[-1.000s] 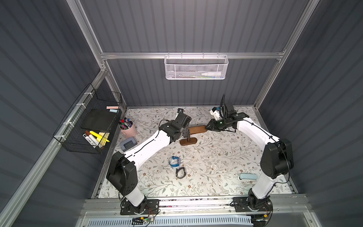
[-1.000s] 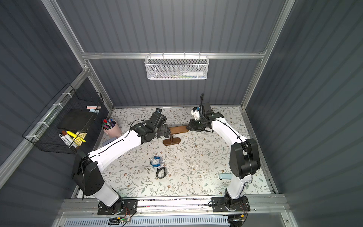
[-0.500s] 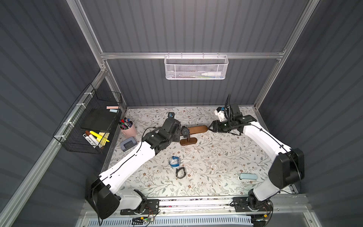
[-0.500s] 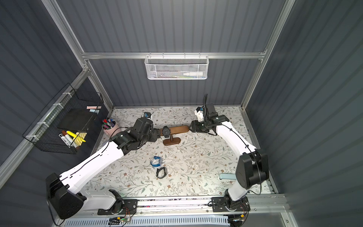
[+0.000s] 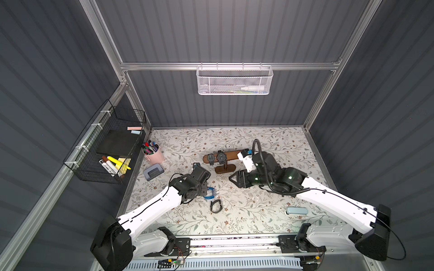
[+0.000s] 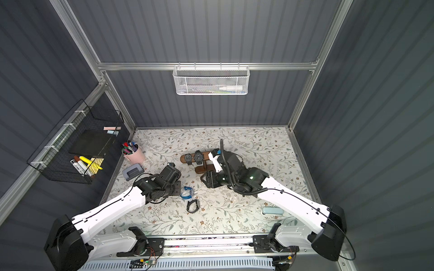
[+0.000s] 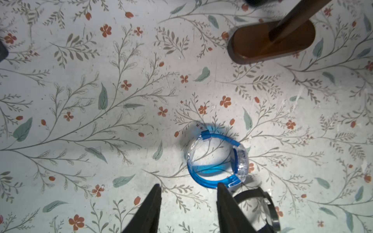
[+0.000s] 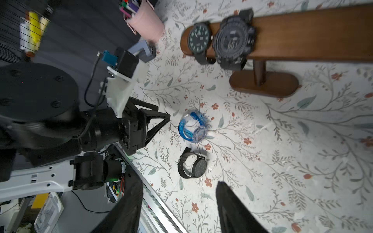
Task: Place watch on stand
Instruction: Pick up the watch at the center of the board.
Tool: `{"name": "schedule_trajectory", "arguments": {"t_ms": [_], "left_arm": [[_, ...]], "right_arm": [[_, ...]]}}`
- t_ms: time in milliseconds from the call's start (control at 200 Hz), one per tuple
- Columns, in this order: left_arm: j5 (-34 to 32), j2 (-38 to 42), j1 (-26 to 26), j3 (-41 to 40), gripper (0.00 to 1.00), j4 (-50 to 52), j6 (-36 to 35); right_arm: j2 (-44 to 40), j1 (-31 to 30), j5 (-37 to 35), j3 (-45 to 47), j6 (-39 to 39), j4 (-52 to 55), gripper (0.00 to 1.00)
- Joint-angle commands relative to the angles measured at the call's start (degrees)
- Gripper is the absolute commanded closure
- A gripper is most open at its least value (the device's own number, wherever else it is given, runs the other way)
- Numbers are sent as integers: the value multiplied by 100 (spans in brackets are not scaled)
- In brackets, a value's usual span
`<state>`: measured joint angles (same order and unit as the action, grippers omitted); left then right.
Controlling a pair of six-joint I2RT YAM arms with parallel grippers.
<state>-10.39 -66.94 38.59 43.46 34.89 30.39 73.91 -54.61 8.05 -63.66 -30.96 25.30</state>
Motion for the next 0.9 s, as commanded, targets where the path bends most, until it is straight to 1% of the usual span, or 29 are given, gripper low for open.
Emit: {"name": "schedule_trajectory", "arguments": {"t_ms": [0, 115, 165, 280, 405, 480, 565, 625, 690, 895], "left_arm": [[195, 106, 36, -480, 56, -726, 263], [57, 287, 44, -951, 57, -1347, 349], [56, 327, 44, -1039, 57, -1527, 315], [-84, 331, 34, -1078, 57, -1602, 273], [11, 307, 48, -1165, 57, -1864, 92], [20, 131, 37, -1148, 57, -1845, 159], [-193, -110, 43, -1125, 57, -1807, 120], [-166, -186, 42, -1185, 57, -1836, 125], [55, -243, 35, -1310, 57, -1829, 190], [54, -613, 35, -1372, 59, -2195, 184]], "right_arm": [[461, -388, -419, -41, -569, -424, 39], [822, -684, -576, -139, -638, -639, 40], [894, -754, -581, -92, -684, -756, 40], [970, -831, -577, 174, -684, -1178, 40], [975, -850, -665, 417, -615, -1402, 40], [1000, -848, -783, 521, -673, -1370, 40], [966, -867, -684, 803, -806, -1664, 40], [928, -875, -614, 962, -888, -1838, 40], [889, -871, -612, 996, -888, -1841, 40], [880, -876, -606, 702, -632, -1374, 40]]}}
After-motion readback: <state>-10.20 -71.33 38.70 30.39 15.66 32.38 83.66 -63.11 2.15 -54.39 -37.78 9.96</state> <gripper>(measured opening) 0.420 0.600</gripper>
